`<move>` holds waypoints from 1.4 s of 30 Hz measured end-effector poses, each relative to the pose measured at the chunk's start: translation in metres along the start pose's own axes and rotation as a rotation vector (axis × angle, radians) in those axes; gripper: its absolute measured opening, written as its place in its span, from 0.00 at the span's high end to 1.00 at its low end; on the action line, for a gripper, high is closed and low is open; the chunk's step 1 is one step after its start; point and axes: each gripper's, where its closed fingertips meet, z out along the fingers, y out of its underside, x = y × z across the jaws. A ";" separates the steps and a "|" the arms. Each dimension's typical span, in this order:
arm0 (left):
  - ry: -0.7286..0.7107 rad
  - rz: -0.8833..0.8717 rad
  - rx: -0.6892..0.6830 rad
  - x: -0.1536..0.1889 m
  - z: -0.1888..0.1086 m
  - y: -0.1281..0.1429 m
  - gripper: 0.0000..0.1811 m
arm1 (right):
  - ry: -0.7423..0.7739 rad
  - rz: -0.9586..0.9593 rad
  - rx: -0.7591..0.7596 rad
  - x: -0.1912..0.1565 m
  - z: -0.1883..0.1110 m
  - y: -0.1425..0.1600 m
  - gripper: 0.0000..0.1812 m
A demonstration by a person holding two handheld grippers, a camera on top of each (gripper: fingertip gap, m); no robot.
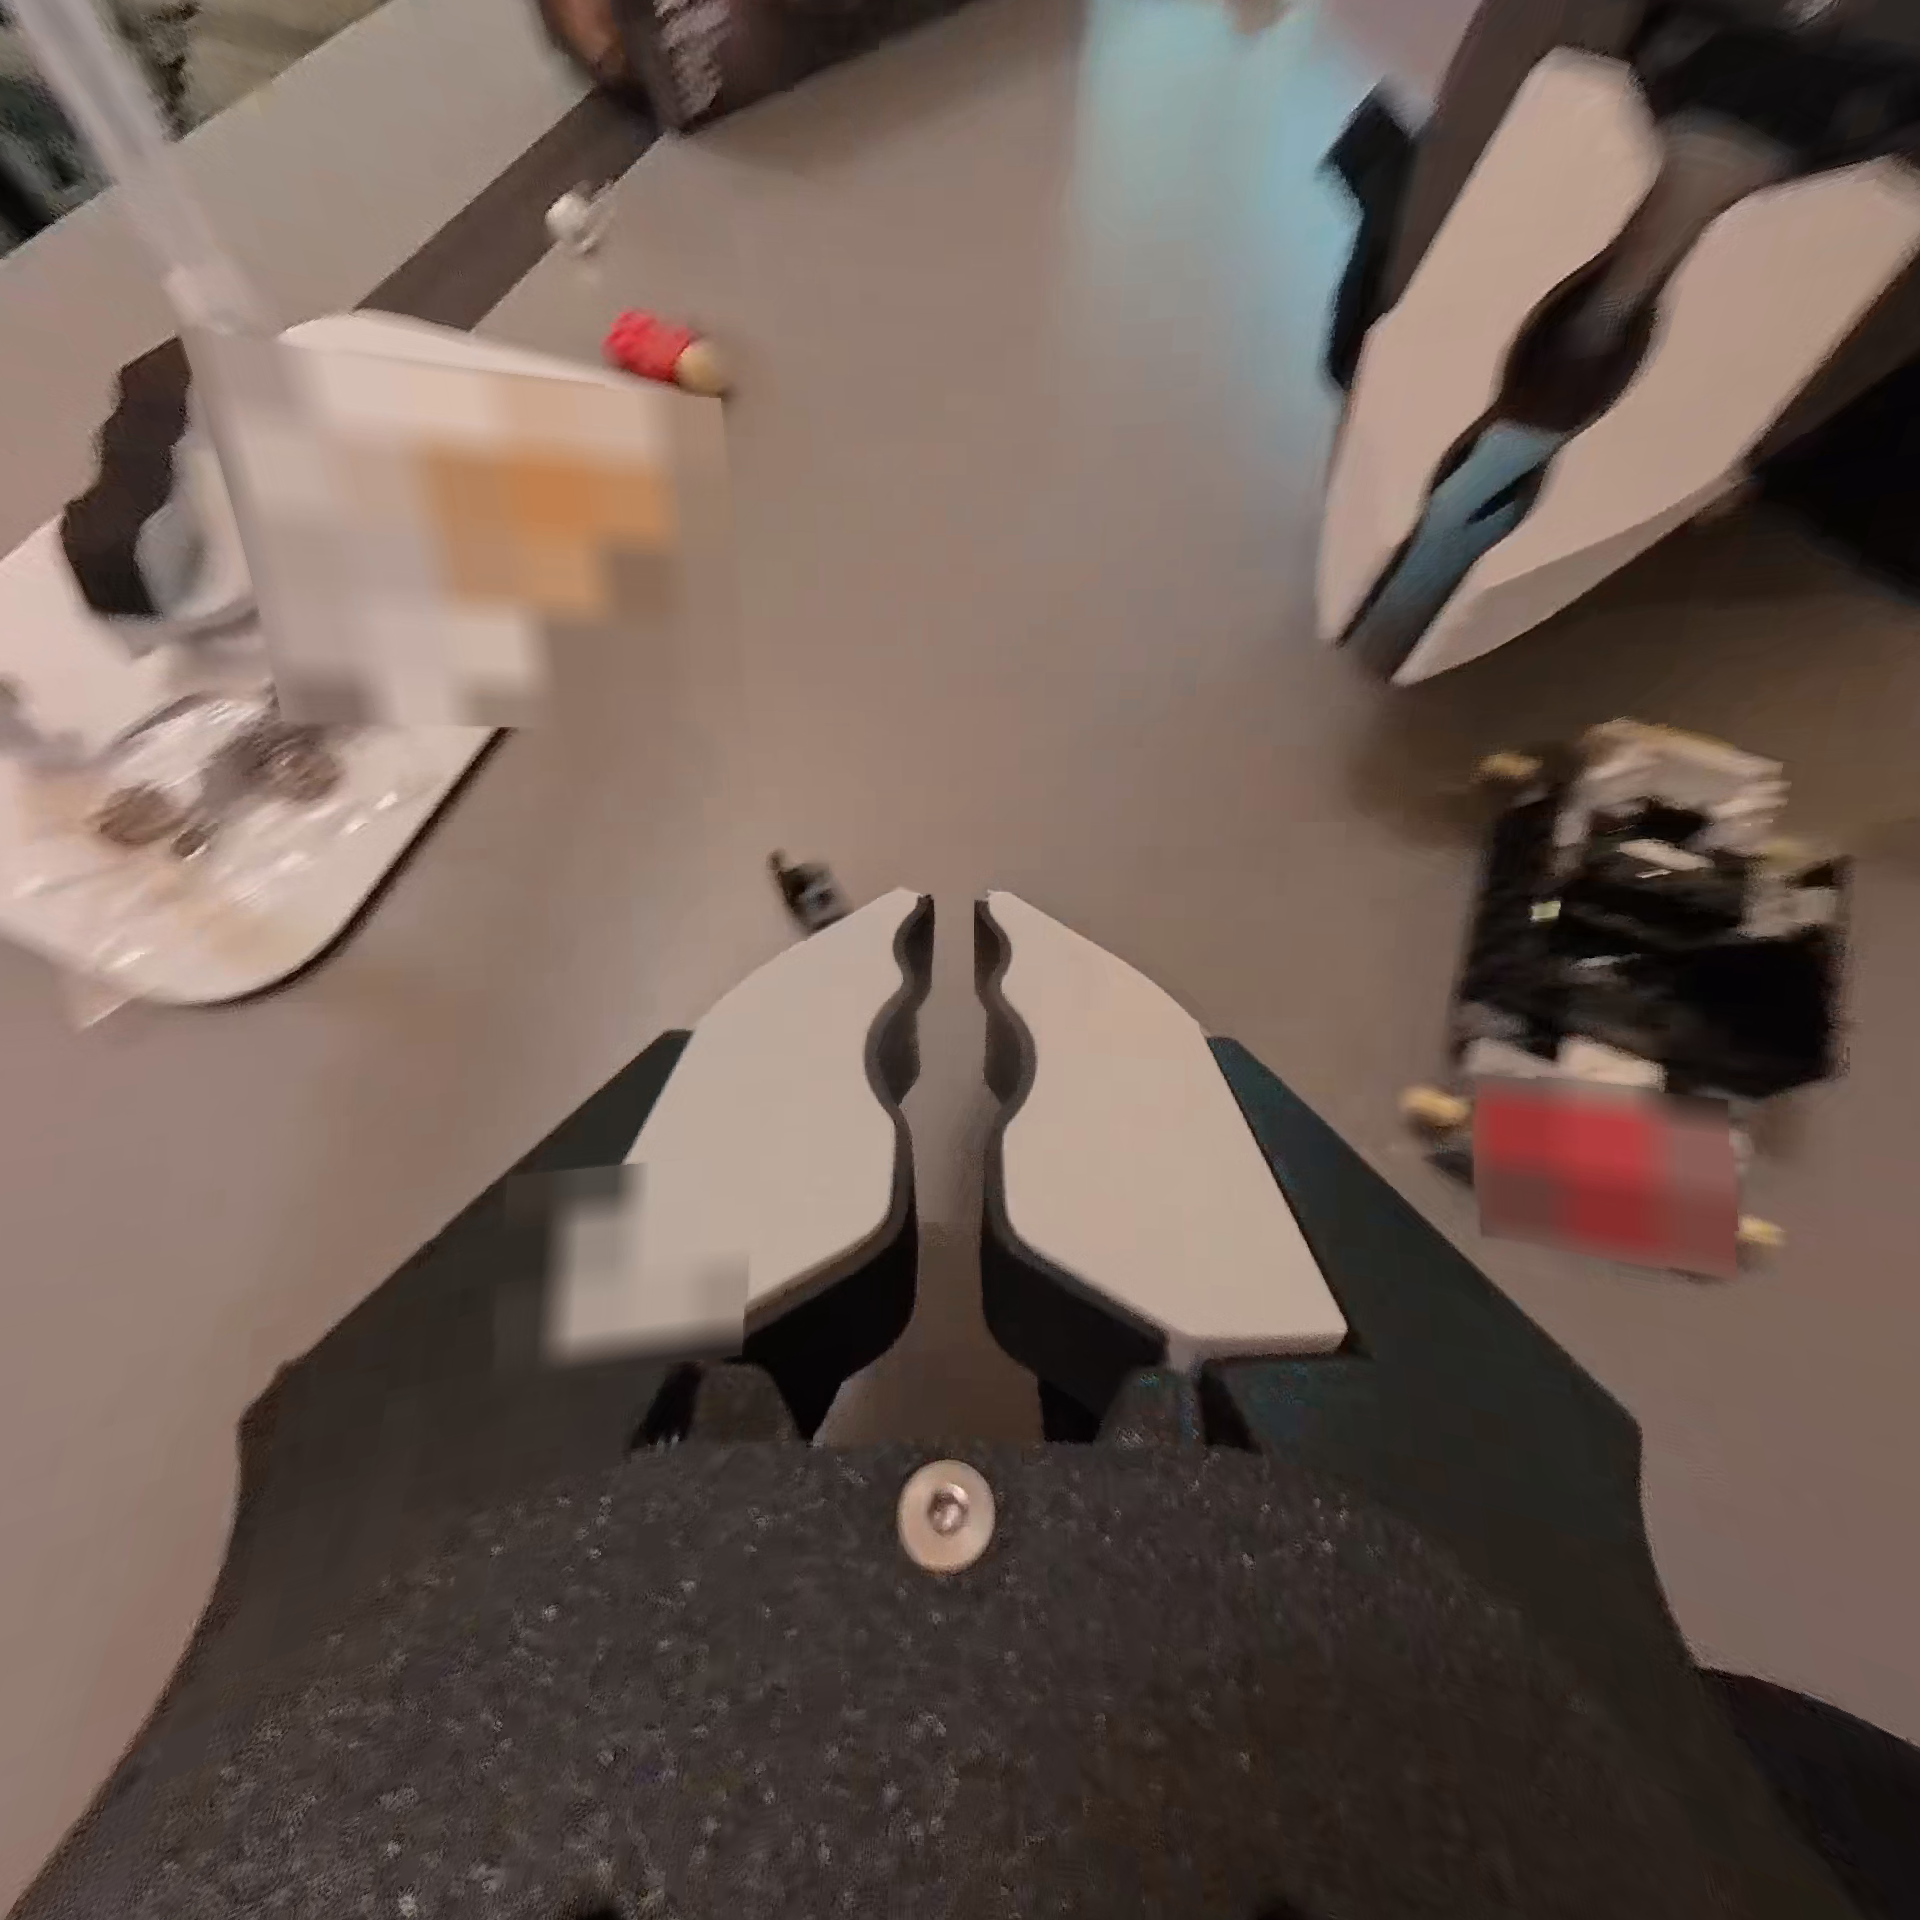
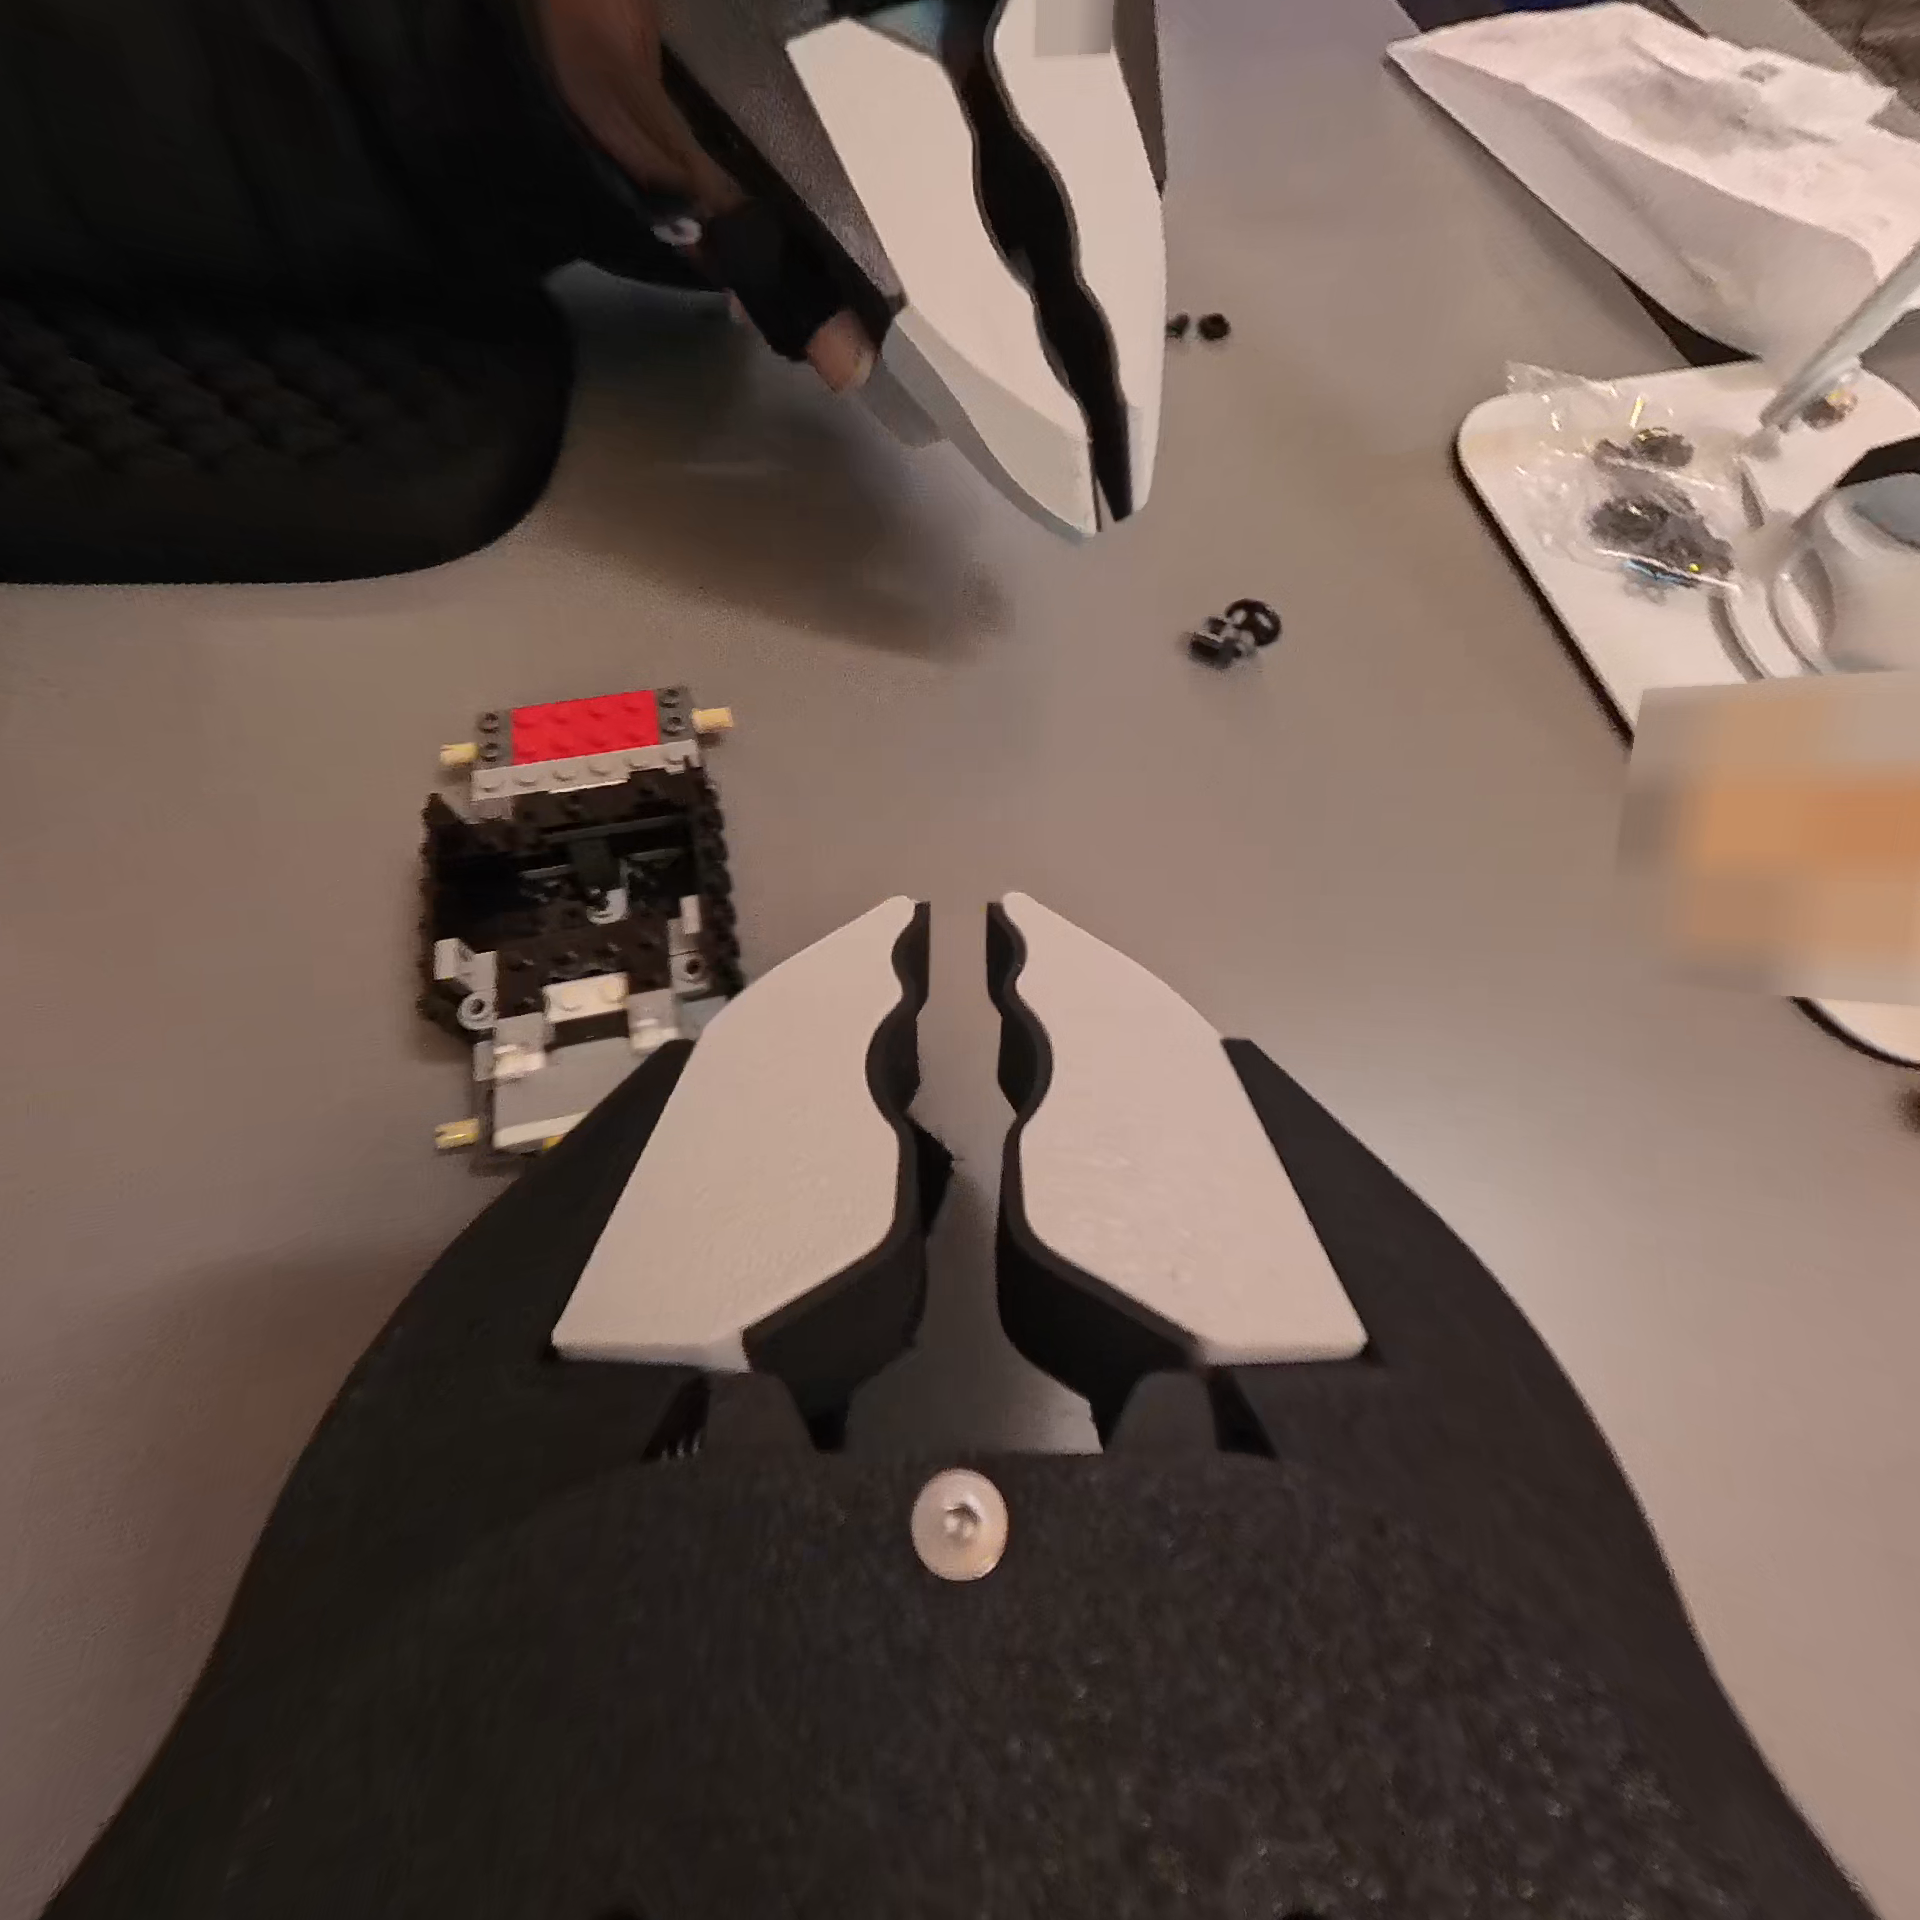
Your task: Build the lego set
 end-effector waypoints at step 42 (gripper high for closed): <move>-0.186 0.711 0.200 0.063 0.005 -0.053 0.91 | -0.242 0.347 0.218 0.002 -0.003 -0.052 0.97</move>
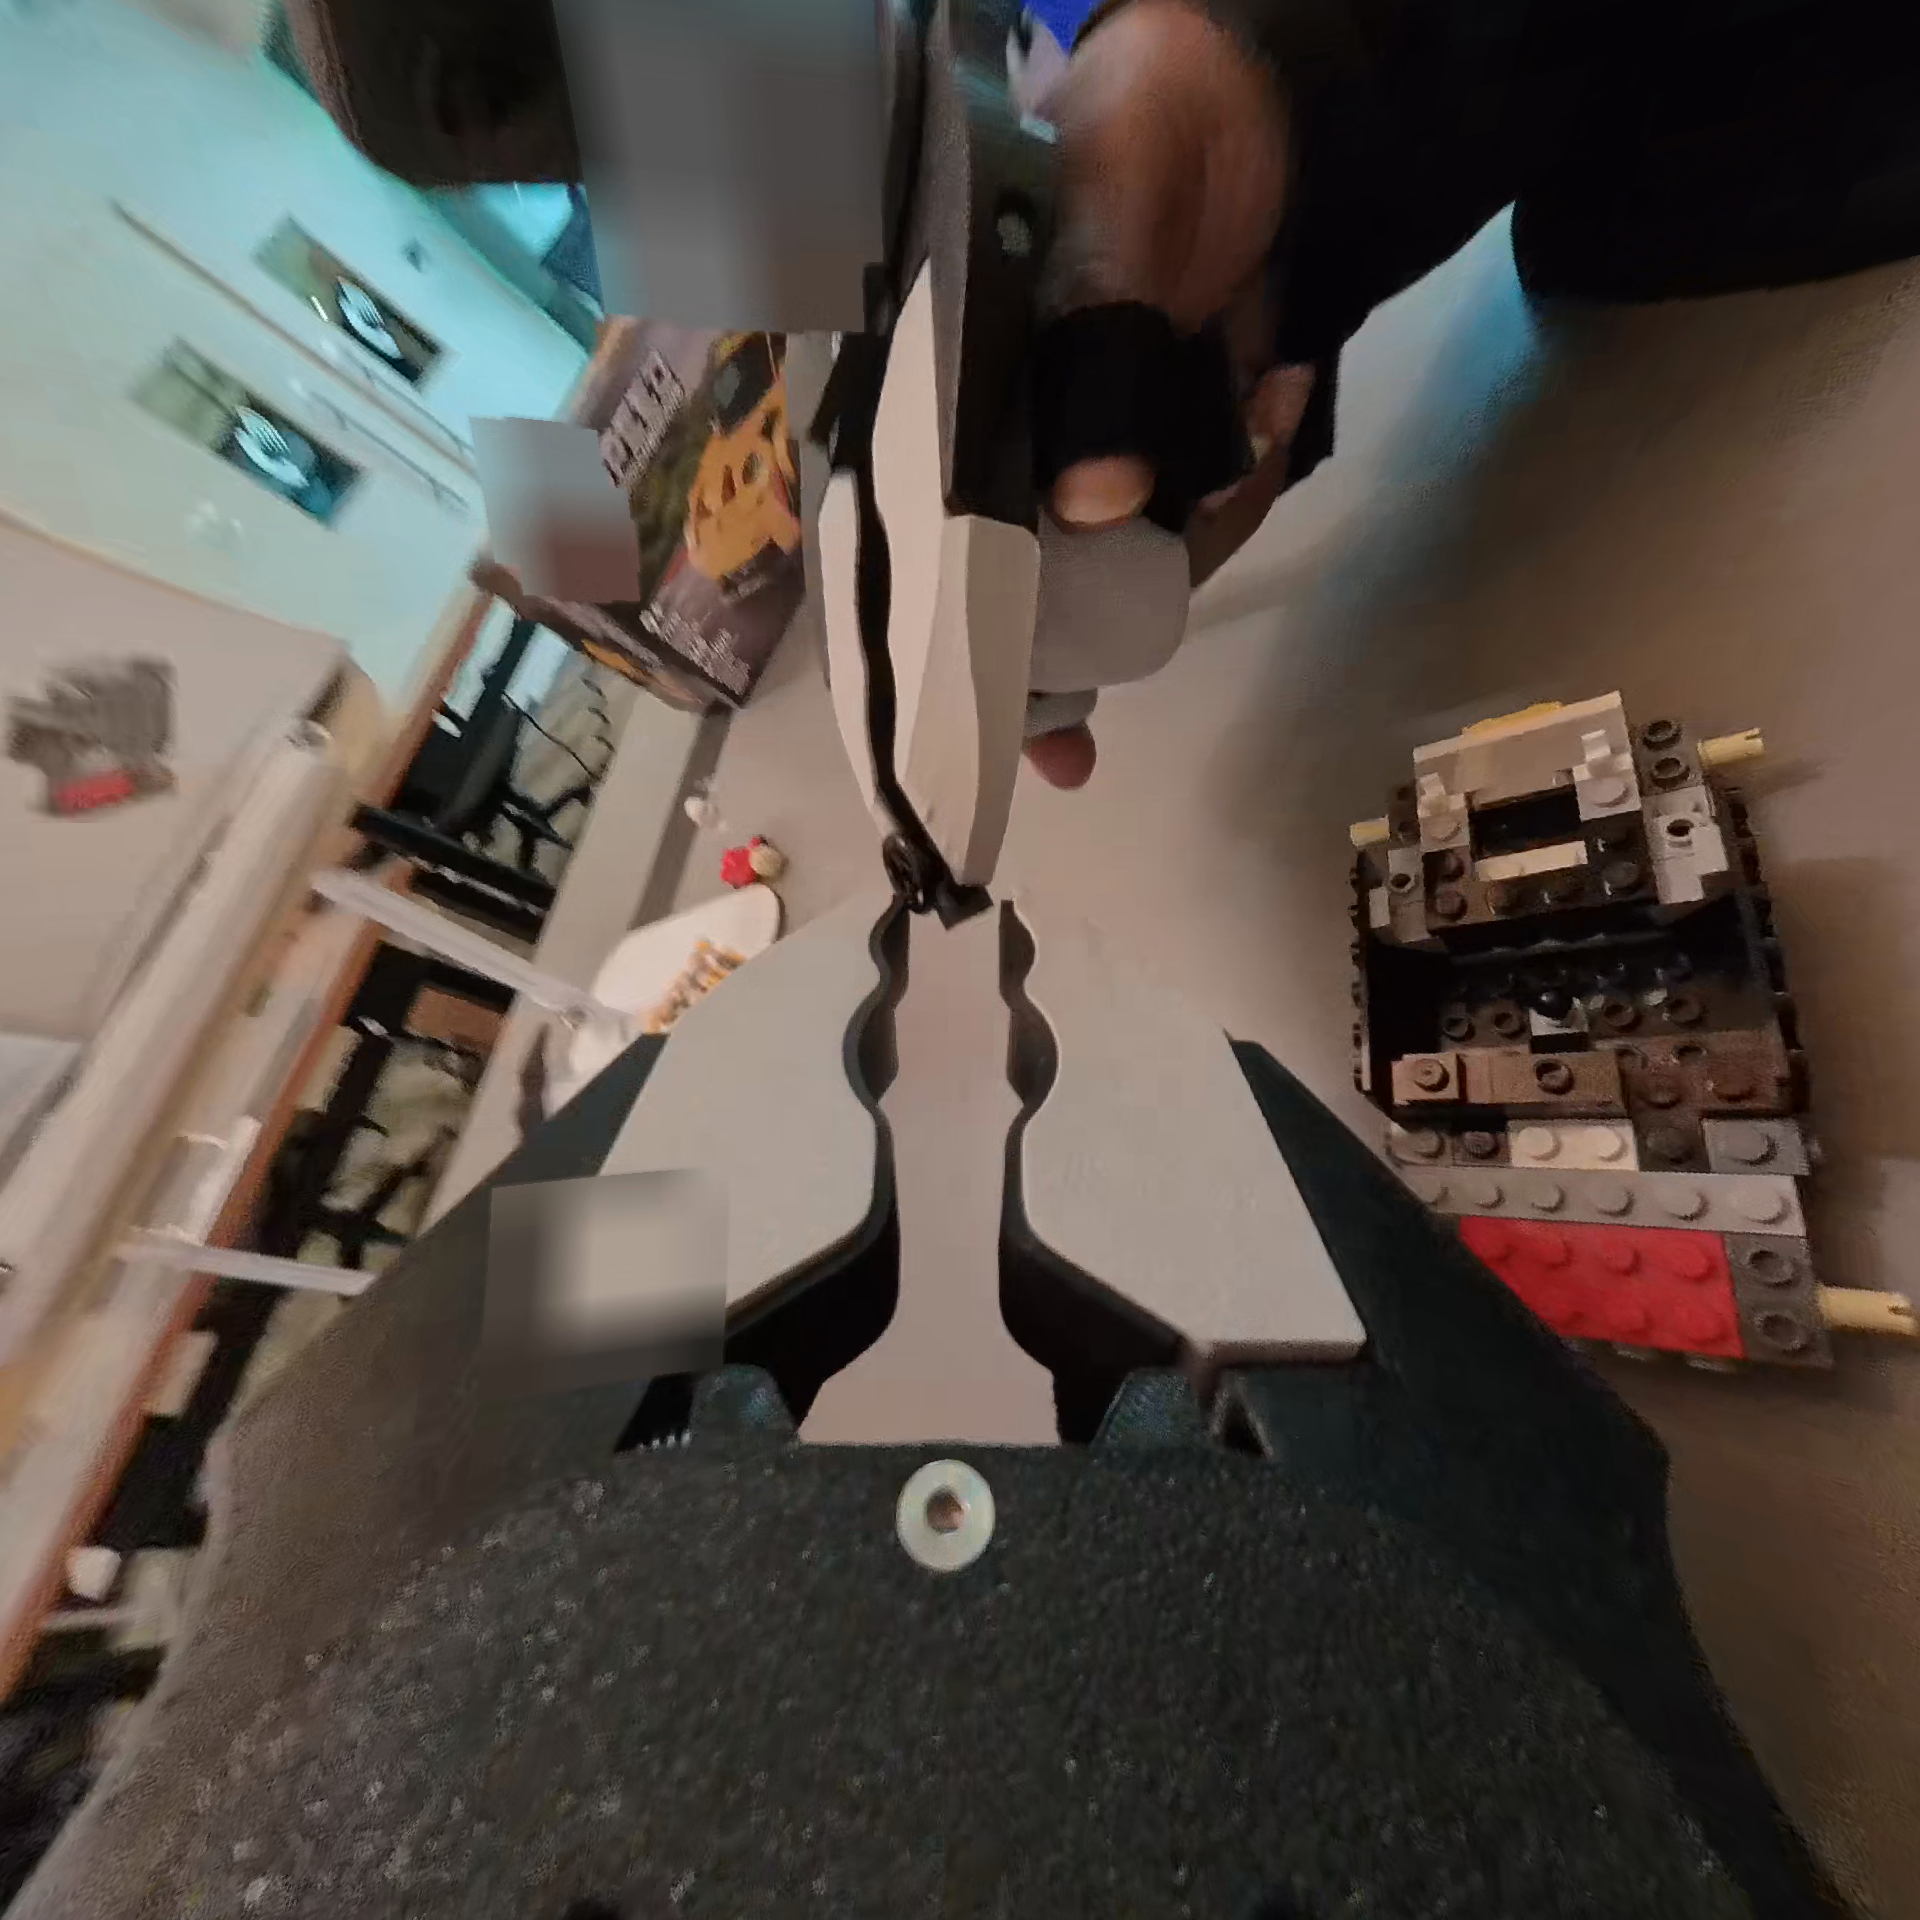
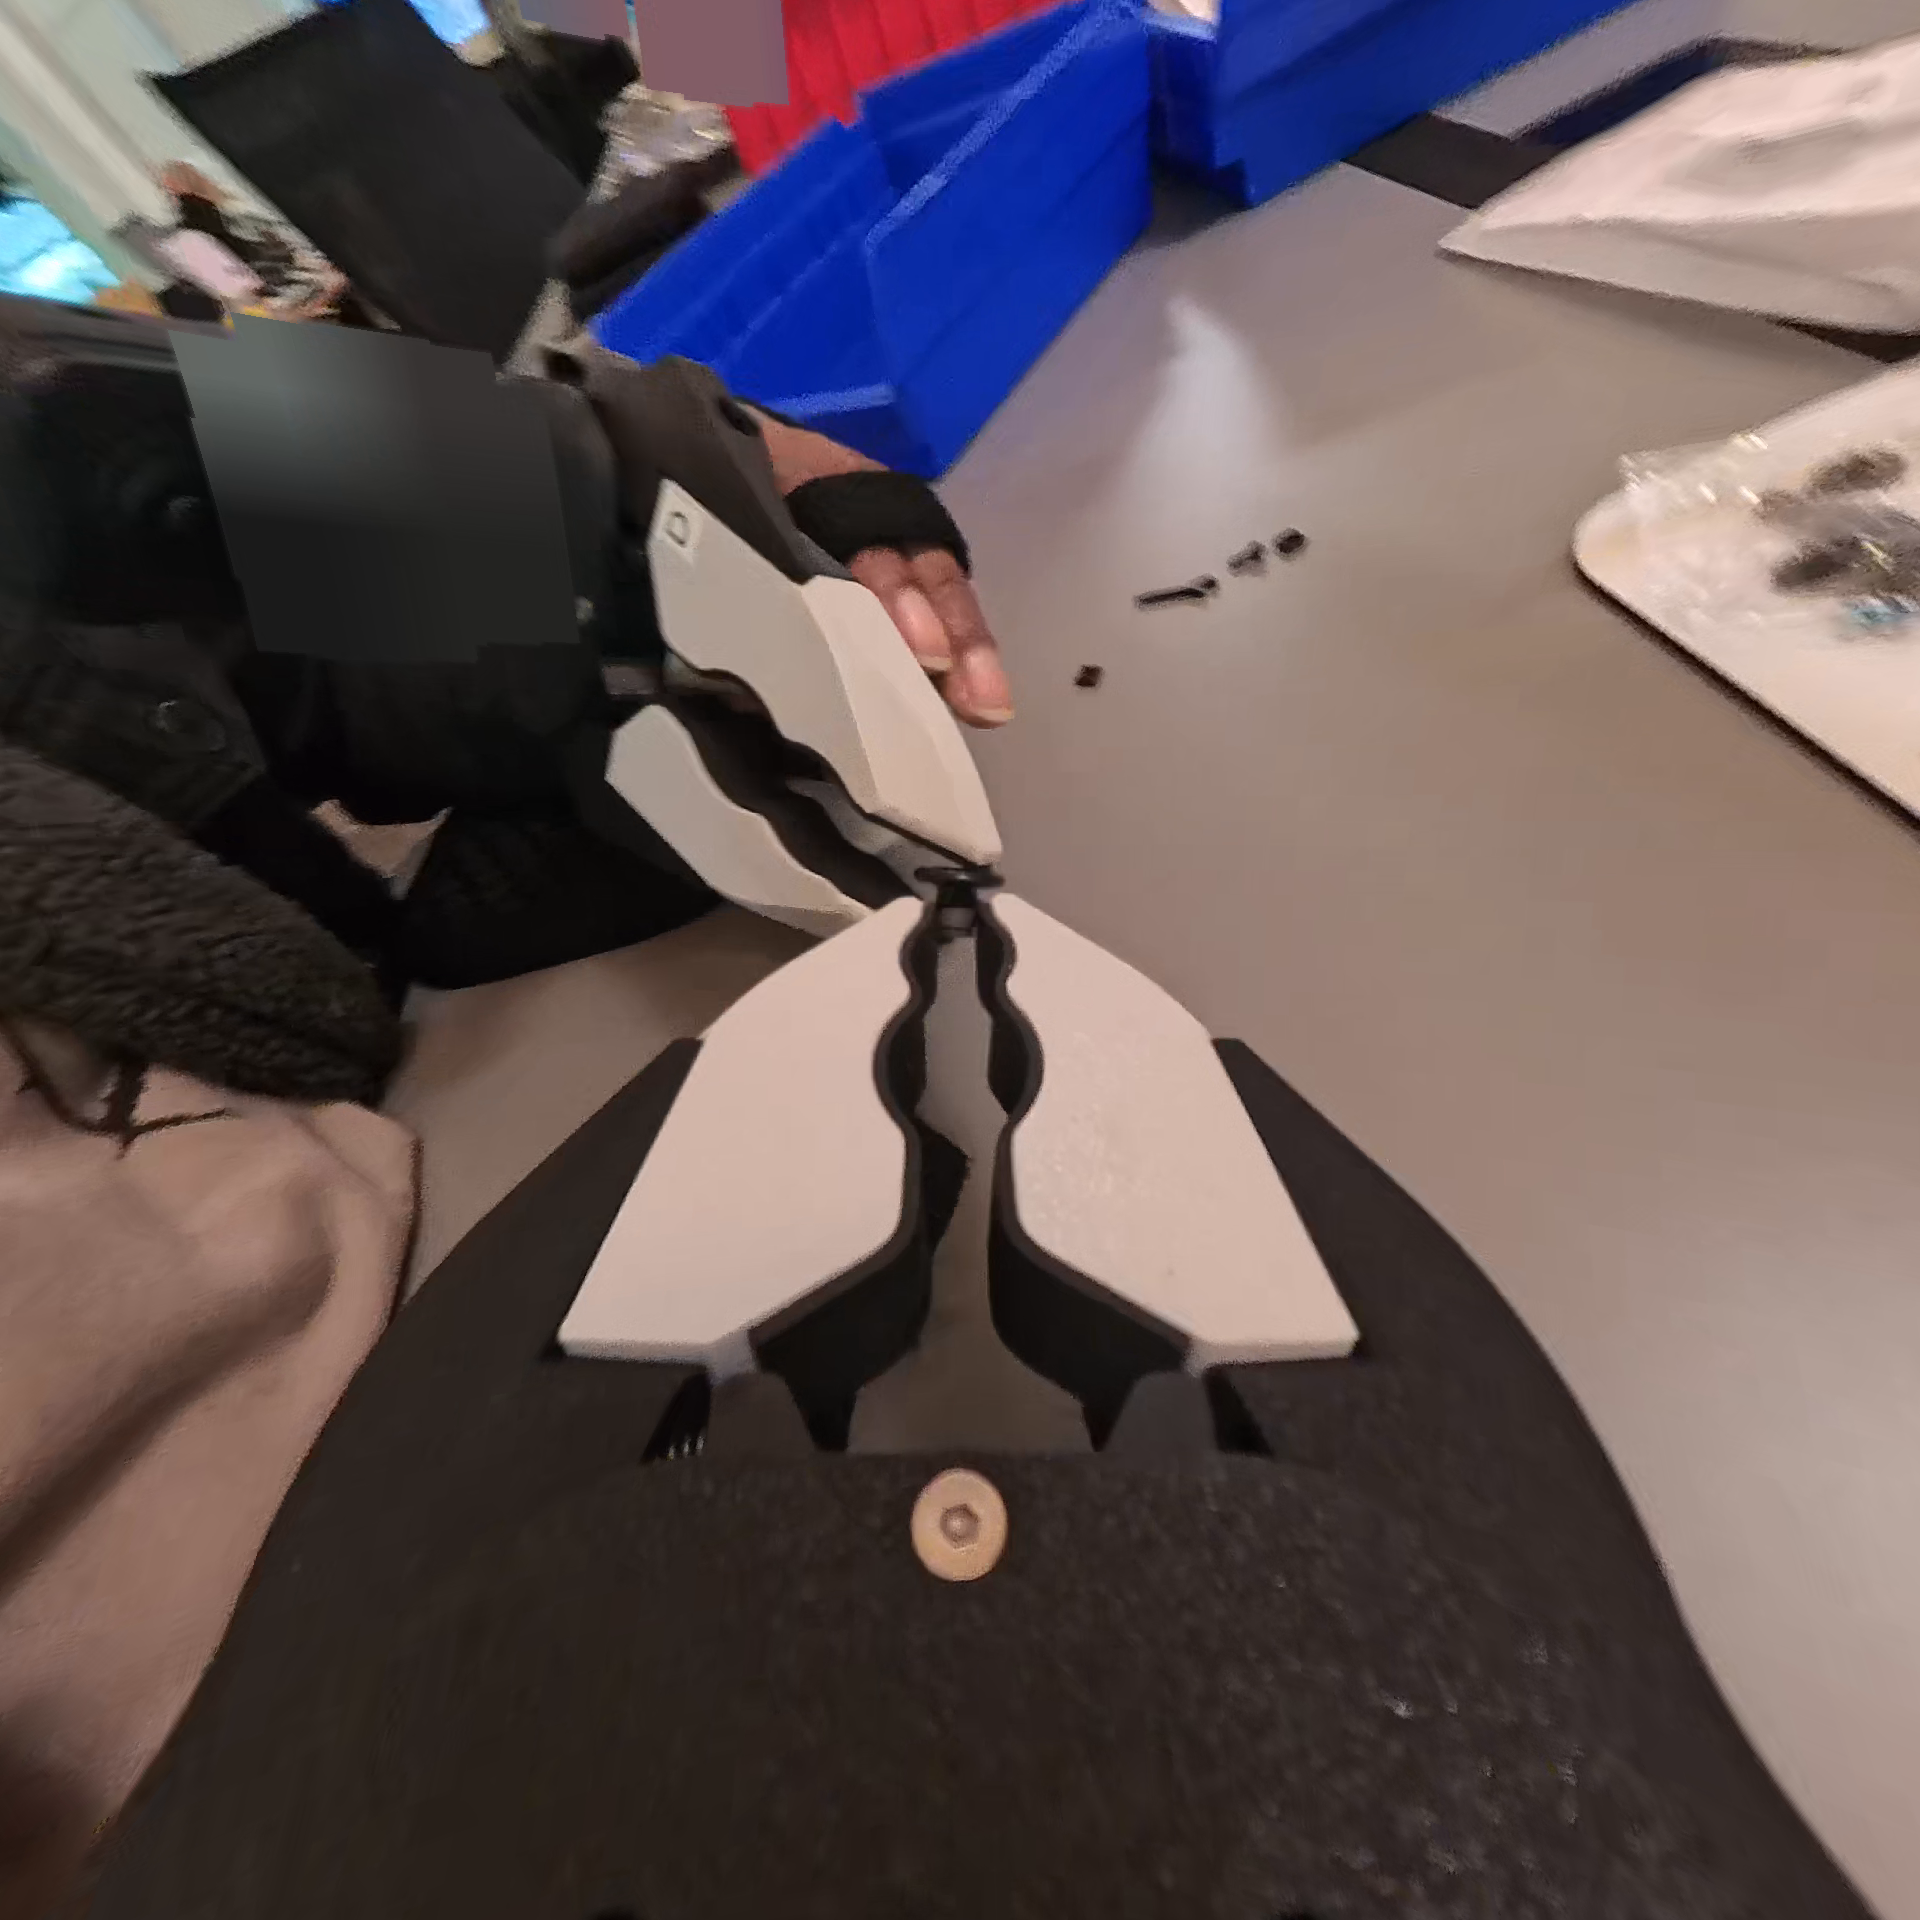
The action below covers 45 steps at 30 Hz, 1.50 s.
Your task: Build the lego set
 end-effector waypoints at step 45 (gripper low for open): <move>0.475 -0.969 0.627 -0.015 -0.053 -0.049 0.99 | -0.151 -0.153 0.239 -0.059 -0.002 -0.031 0.94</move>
